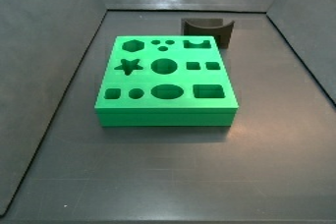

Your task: Insert the square-circle object.

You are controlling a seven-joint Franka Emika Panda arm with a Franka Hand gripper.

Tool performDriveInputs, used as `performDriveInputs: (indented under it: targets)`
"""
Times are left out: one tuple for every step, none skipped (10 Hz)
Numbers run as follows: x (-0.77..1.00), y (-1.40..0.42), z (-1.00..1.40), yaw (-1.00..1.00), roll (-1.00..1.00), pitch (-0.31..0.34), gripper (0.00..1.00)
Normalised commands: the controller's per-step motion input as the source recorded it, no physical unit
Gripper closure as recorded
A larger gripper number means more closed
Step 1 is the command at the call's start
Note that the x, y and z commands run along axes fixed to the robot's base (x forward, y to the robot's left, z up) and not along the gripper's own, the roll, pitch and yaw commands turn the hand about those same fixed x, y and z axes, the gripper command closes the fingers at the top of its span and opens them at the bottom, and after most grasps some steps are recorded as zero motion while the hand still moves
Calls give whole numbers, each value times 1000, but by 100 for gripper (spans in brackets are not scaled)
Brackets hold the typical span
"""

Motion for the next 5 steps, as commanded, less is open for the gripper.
performDriveInputs:
  targets:
    - [-174, -543, -1000, -614, 30, -167, 100]
    - [-137, -569, -1000, -577, 26, -186, 100]
    - [0, -209, -1000, -429, -9, -66, 100]
    - [0, 31, -937, -123, -109, -69, 100]
    - [0, 226, -1000, 0, -76, -43, 100]
